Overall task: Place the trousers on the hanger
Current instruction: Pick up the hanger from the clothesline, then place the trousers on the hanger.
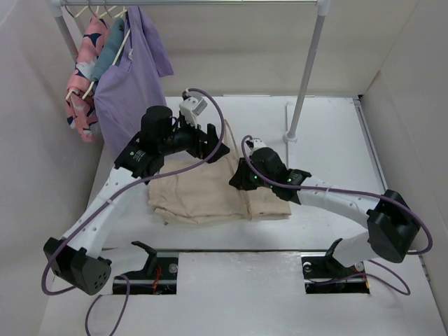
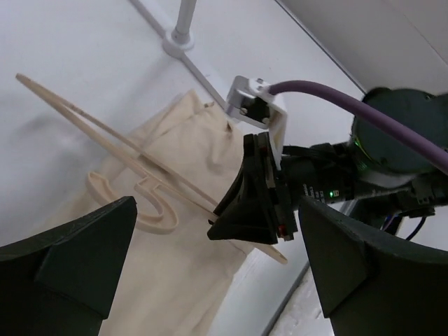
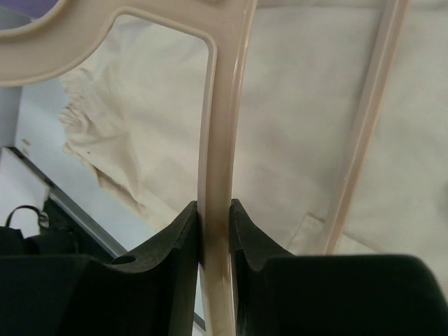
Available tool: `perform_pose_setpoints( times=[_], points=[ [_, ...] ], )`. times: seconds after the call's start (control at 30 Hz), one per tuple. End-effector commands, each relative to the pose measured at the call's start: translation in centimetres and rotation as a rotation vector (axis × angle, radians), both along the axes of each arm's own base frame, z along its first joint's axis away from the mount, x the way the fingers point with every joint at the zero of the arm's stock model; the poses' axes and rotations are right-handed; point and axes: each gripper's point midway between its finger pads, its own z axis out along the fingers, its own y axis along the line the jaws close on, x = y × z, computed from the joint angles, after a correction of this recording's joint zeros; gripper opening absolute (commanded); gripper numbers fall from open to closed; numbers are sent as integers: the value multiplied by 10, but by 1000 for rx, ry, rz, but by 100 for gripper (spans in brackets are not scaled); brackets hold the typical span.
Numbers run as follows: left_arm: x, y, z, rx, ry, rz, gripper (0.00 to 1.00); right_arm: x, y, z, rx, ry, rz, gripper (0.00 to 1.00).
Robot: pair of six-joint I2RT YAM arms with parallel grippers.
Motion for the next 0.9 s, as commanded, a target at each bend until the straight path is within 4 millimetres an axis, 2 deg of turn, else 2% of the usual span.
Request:
perform_pose_setpoints(
  times=[0.0, 0.07, 0.1, 0.2, 0.27, 0.4, 0.43, 0.53, 0.57, 0.6, 0.63, 0.7, 0.73, 0.87],
  points=[
    [-1, -1, 7, -68, 101, 44, 100, 6, 9, 47, 128, -119, -83, 0],
    [10, 8, -6, -35, 122, 114, 100, -1, 6, 35, 110, -105, -101, 0],
    [16, 10, -21, -1, 158, 148, 98, -1, 6, 39, 127, -100, -108, 0],
    [20, 11, -32, 24, 189, 164, 95, -10, 7, 29, 107, -89, -95, 0],
    [22, 10, -42, 36, 210, 165, 92, -13, 9, 29, 107, -89, -86, 0],
    [29, 6, -56, 45, 242, 170, 78, -19, 12, 24, 98, -86, -74, 0],
    [32, 7, -54, 36, 236, 170, 76, -23, 15, 21, 91, -80, -62, 0],
    [31, 5, -62, 19, 271, 158, 60, -26, 15, 17, 81, -79, -60, 0],
    [31, 5, -68, 31, 292, 159, 50, -26, 15, 16, 81, -79, -60, 0],
    [30, 9, -70, 38, 307, 169, 30, -26, 15, 16, 81, -79, -60, 0],
    [29, 10, -77, 51, 331, 171, 22, -27, 14, 9, 65, -68, -60, 0],
    [20, 14, -94, 93, 372, 166, 8, -26, 15, 7, 60, -74, -55, 0],
    [21, 18, -96, 97, 383, 176, 0, -27, 16, 6, 53, -80, -34, 0],
    [23, 32, -110, 136, 425, 232, 0, -35, 31, -5, 29, -69, 78, 0]
  ],
)
